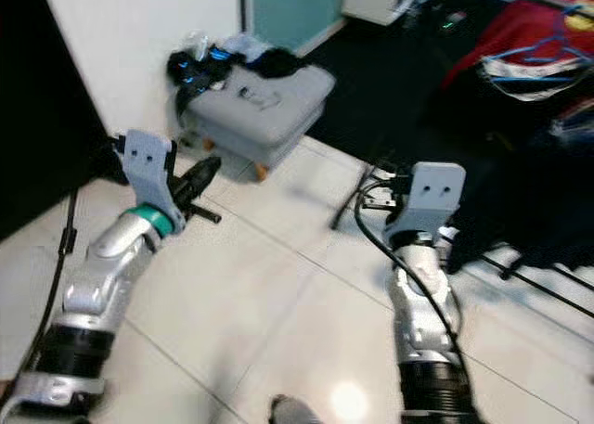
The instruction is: Hang hanger
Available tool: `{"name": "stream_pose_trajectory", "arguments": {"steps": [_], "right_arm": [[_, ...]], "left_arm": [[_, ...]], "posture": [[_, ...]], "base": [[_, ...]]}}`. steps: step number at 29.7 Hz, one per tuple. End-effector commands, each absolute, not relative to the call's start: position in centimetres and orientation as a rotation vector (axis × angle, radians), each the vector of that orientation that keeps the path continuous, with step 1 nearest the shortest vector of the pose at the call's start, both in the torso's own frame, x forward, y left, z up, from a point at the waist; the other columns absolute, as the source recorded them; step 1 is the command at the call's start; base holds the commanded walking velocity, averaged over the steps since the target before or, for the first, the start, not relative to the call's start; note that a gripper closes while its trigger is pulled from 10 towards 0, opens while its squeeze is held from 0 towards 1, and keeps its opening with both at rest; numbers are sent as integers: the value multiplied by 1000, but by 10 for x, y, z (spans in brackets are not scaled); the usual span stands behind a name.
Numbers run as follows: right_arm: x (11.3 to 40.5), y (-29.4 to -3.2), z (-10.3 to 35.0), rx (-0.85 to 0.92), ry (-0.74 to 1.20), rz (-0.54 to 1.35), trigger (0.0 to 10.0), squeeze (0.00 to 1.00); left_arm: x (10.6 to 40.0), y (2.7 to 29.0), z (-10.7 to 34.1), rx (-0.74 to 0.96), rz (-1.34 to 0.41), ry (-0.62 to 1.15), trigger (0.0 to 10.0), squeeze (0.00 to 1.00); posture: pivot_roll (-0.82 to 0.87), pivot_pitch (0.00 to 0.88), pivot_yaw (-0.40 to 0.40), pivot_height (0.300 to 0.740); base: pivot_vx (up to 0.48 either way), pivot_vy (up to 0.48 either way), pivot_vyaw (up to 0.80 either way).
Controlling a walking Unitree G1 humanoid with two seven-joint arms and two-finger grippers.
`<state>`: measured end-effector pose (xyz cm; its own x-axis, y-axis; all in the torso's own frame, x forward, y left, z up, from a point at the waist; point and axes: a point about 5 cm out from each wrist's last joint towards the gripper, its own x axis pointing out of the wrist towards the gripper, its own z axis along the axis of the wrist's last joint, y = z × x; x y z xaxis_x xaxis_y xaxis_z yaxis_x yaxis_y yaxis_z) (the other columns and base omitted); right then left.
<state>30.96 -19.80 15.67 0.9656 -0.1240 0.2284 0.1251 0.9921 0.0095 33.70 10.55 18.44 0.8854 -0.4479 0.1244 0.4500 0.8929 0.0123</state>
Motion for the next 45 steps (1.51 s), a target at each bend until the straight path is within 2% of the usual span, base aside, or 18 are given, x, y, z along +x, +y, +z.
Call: {"name": "stream_pose_trajectory", "arguments": {"steps": [1, 6, 10, 18, 36, 45], "right_arm": [[307, -202, 151, 5, -200, -140, 10000, 0], [308, -200, 152, 9, -199, -129, 10000, 0], [312, -189, 152, 24, -188, -71, 10000, 0], [320, -170, 155, 27, -181, 13, 10000, 0], [320, -169, 151, 7, -168, 35, 10000, 0], [320, -172, 144, 17, -137, 22, 10000, 0]], "left_arm": [[337, 101, 180, -18, -480, -113, 10000, 0], [336, 107, 173, 16, -454, -85, 10000, 0], [335, 124, 166, 69, -381, -74, 10000, 0], [334, 143, 158, 102, -276, -56, 10000, 0], [333, 145, 148, 115, -229, -32, 10000, 0], [335, 144, 150, 119, -230, -47, 10000, 0]], "posture": [[-119, 34, 69, 740], [-108, 33, 66, 740], [-83, 34, 52, 740], [-61, 34, 38, 740], [-61, 26, 31, 740], [-64, 19, 36, 740]], "base": [[0, 0, -781], [0, 0, -781], [0, 0, -784], [0, 0, -784], [0, 0, -88], [480, 0, -682]]}}
